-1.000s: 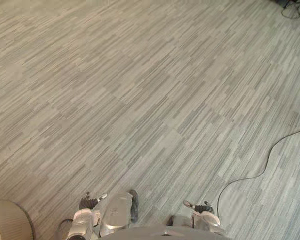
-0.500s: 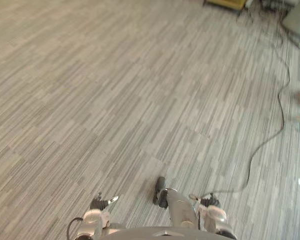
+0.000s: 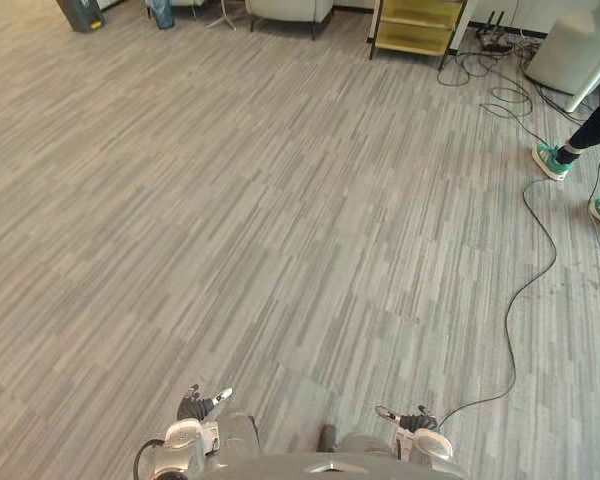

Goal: Pick up cushions and gather them together orderly.

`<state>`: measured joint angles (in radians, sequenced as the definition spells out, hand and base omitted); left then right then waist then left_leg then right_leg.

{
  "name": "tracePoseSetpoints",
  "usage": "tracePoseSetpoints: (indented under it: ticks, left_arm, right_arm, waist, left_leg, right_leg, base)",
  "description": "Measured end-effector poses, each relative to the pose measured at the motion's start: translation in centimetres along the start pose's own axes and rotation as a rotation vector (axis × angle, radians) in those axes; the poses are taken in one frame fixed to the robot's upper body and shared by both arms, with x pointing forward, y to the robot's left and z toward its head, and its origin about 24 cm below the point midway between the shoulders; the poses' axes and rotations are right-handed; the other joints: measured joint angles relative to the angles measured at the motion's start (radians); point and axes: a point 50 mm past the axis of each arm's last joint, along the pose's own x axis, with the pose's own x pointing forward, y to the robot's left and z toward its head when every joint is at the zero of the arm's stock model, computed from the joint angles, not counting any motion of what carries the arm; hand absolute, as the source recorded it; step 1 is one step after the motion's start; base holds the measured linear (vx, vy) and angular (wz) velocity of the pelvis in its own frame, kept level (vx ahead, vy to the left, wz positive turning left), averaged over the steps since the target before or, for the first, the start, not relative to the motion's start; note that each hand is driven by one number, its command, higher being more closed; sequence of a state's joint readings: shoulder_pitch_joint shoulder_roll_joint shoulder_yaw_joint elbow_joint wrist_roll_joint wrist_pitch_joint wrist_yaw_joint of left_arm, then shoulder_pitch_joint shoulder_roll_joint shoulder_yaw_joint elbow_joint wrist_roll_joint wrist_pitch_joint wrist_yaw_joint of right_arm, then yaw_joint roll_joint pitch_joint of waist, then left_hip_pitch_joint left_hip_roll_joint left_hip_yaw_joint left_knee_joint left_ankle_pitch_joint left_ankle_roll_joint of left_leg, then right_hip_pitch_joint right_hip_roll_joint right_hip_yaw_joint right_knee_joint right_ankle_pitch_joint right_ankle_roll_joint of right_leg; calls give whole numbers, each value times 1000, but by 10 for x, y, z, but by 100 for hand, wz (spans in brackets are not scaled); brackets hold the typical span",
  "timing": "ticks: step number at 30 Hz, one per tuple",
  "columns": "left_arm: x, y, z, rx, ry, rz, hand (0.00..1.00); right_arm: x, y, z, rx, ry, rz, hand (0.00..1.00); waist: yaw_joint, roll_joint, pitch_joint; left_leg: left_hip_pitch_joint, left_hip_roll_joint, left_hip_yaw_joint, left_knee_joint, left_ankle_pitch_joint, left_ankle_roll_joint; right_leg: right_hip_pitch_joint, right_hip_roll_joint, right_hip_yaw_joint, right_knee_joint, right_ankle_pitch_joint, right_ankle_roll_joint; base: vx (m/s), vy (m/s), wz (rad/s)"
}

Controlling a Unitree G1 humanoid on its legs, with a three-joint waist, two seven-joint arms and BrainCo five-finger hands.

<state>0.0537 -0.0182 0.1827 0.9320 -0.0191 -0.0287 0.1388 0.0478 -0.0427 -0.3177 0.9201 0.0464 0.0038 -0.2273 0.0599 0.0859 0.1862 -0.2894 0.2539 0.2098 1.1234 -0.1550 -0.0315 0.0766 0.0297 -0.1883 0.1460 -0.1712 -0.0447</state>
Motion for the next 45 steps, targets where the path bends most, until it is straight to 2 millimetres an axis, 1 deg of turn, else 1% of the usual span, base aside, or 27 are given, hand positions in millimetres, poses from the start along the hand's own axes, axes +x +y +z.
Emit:
tracePoseSetpoints:
  ticks: [2,4,6,7,9,10,11,13,14,15,16,18,21,26,27,29,31,32,33,34,35,36,38,39,40,42,45]
  left_arm:
    - [0,-1,5,-7,-22,-2,0]
    - [1,-2,10,-10,-44,-6,0]
    - [0,-4,12,-9,-57,-11,0]
    - [0,-5,14,-19,-66,-13,0]
    - [2,-2,16,-6,-70,-9,0]
    - [3,3,18,-8,-76,1,0]
    - [3,5,19,-15,-80,7,0]
    - [3,6,17,-7,-73,9,0]
    - [3,9,16,9,-66,12,0]
    - [4,10,16,20,-64,12,0]
    - [4,12,14,42,-47,12,0]
    - [4,12,9,56,-23,11,0]
    - [3,11,6,60,-12,8,0]
    - [3,11,4,62,-4,9,0]
    - [3,9,3,64,1,3,0]
    - [3,9,0,104,12,-3,0]
    - [2,9,-4,113,27,-1,0]
    - [2,7,-7,107,40,-2,0]
    - [1,6,-9,107,47,-3,0]
    - [1,4,-11,105,51,-7,0]
    - [-1,-1,-14,94,60,-18,0]
    - [-2,-4,-16,72,67,-19,0]
    - [-2,-5,-15,61,63,-21,0]
    - [-2,-6,-15,50,62,-26,0]
    - [-2,-4,-13,32,55,-20,0]
    - [-1,-3,-4,25,18,-14,0]
    - [-2,-2,0,9,-13,-12,0]
  right_arm:
    - [0,0,-1,12,6,-2,0]
    - [-1,1,-2,21,10,-1,0]
    - [-1,2,-2,39,15,-5,0]
    - [0,3,-4,36,29,-4,0]
    - [-1,14,-4,40,42,21,0]
    - [-2,17,-5,45,43,31,0]
    - [-4,19,-10,47,57,33,0]
    - [-5,19,-13,47,62,35,0]
    - [-5,21,-12,48,58,41,0]
    - [-6,22,-12,46,57,43,0]
    - [-6,22,-14,34,59,50,0]
    - [-5,19,-11,21,42,45,0]
    - [-4,15,-9,12,34,37,0]
    - [-4,16,-1,47,0,33,0]
    - [-3,15,2,58,-10,29,0]
    - [-2,15,3,64,-13,29,0]
    - [-1,12,7,66,-23,20,0]
    - [0,11,9,61,-29,19,0]
    - [1,8,13,63,-42,11,0]
    - [1,7,14,64,-49,9,0]
    - [2,5,20,66,-69,5,0]
    - [1,7,21,73,-74,10,0]
    - [0,10,20,68,-78,21,0]
    - [0,9,19,59,-77,20,0]
    - [0,9,17,55,-74,18,0]
    - [-2,11,12,65,-56,27,0]
    - [-3,10,9,74,-47,23,0]
  waist:
    - [8,-3,1]
    - [21,-14,8]
    - [35,-24,8]
    - [49,-45,7]
    - [38,-57,-1]
    - [41,-68,-4]
    - [49,-90,-12]
    - [49,-114,-23]
    - [47,-129,-28]
    - [45,-134,-28]
    - [29,-144,-25]
    - [16,-140,-22]
    - [11,-126,-11]
    - [-9,-124,0]
    - [-13,-115,4]
    - [-33,-117,9]
    - [-47,-113,11]
    - [-54,-106,9]
    - [-54,-77,2]
    - [-53,-69,2]
    - [-52,-39,3]
    - [-52,-21,-2]
    - [-61,-1,4]
    - [-61,13,3]
    - [-52,16,7]
    - [-31,1,17]
    - [-23,-3,19]
  left_leg:
    - [-63,-5,60,-165,-62,-3]
    - [-84,-41,93,-397,-65,-6]
    - [-84,-108,70,-728,44,-19]
    - [-60,-149,66,-757,154,16]
    - [-72,-171,62,-721,85,46]
    - [-80,-178,57,-684,54,70]
    - [-72,-188,67,-642,15,102]
    - [-41,-205,76,-606,-53,115]
    - [-10,-215,91,-590,-95,119]
    - [6,-221,92,-584,-111,121]
    - [76,-237,96,-583,-150,124]
    - [144,-243,96,-590,-167,131]
    - [268,-243,92,-674,-169,132]
    - [434,-228,77,-807,-204,92]
    - [473,-215,76,-840,-213,80]
    - [528,-214,45,-902,-222,55]
    - [580,-211,14,-931,-231,33]
    - [606,-192,-16,-935,-226,25]
    - [605,-165,-47,-919,-200,0]
    - [603,-155,-60,-905,-187,-6]
    - [586,-121,-88,-834,-156,-21]
    - [542,-93,-121,-697,-99,-32]
    - [423,-52,-171,-398,130,-76]
    - [343,-17,-176,-196,139,-102]
    - [277,15,-145,-29,114,-90]
    - [197,35,-70,101,58,-65]
    - [44,37,10,71,-9,-45]
  right_leg:
    - [57,-27,13,-24,-5,30]
    - [105,-64,22,-52,-24,60]
    - [150,-108,35,-72,-62,90]
    - [170,-130,66,-91,-81,83]
    - [164,-148,85,-81,-30,54]
    - [150,-156,106,-46,-11,68]
    - [133,-176,139,37,-17,79]
    - [80,-203,165,228,-27,132]
    - [1,-216,204,435,-10,190]
    - [-39,-216,222,539,7,221]
    - [-151,-218,240,847,44,278]
    - [-234,-221,197,1034,44,263]
    - [-348,-233,88,1086,4,175]
    - [-459,-230,-84,750,-60,120]
    - [-468,-211,-127,530,-37,101]
    - [-469,-187,-126,92,117,125]
    - [-483,-188,-100,36,186,106]
    - [-472,-171,-90,57,282,68]
    - [-487,-156,-84,113,305,47]
    - [-494,-145,-82,140,307,38]
    - [-495,-118,-97,200,257,-3]
    - [-481,-94,-100,235,205,-11]
    - [-402,-48,-98,226,138,-31]
    - [-338,-15,-91,192,113,-42]
    - [-262,19,-66,153,100,-53]
    - [-146,39,-10,94,78,-53]
    - [-19,39,70,-2,55,-45]
  base:
    - [500,175,-20]
    - [508,230,-18]
    - [473,260,-22]
    - [422,223,-24]
    - [420,239,-1]
    - [519,332,13]
    - [639,378,10]
    - [476,244,2]
    - [305,138,-12]
    - [478,165,-12]
    - [470,139,-3]
    - [431,98,4]
    - [292,26,-2]
    - [361,-70,0]
    - [408,-148,13]
    - [476,-189,38]
    - [541,-233,42]
    - [605,-258,38]
    - [506,-221,23]
    - [626,-314,3]
    - [626,-305,-21]
    - [758,-327,-34]
    - [636,-200,-32]
    - [617,-128,-44]
    - [603,-103,-55]
    - [490,-58,-68]
    - [474,18,-69]
